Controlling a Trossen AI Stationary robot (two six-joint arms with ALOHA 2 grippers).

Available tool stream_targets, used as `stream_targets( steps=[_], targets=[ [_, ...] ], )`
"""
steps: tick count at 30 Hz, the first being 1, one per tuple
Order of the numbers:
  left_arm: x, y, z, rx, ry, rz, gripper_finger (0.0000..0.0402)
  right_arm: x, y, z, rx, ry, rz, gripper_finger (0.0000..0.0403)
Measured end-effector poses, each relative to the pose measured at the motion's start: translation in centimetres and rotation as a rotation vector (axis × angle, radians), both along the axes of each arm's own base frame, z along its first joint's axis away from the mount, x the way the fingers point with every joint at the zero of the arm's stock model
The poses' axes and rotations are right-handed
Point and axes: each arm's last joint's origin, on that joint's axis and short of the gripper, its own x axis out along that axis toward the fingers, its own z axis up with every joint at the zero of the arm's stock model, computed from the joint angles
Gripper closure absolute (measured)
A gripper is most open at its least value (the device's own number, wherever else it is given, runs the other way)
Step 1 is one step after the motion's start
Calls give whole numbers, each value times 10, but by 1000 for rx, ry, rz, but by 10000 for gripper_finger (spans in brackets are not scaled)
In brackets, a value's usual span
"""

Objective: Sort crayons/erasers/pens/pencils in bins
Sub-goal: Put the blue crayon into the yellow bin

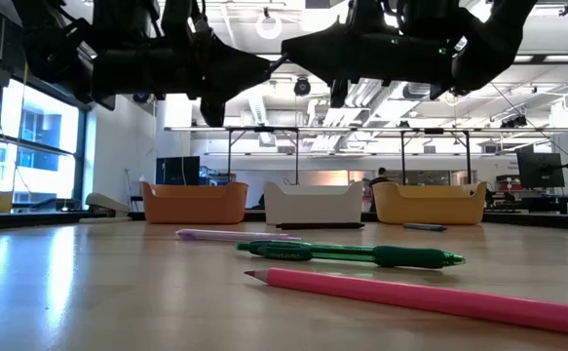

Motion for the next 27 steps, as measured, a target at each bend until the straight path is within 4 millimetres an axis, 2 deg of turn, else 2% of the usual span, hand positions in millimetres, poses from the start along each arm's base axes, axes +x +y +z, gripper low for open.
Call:
stream_targets(
  steps=[8, 15, 21, 27],
  targets=[
    [-2, 7, -8, 23, 89, 19, 267, -3, 0, 6, -50, -5, -17, 392],
    [-4, 17, -10, 55, 110, 65, 261, -17, -4, 26, -127, 43, -64, 392],
    [-4, 18, -12, 89, 140, 65, 284, -48, -29, 36, -196, 305, -366, 391],
    [-4, 18, -12, 89, 140, 65, 305, -89, -74, 31, -115, 554, -731, 391]
  ],
)
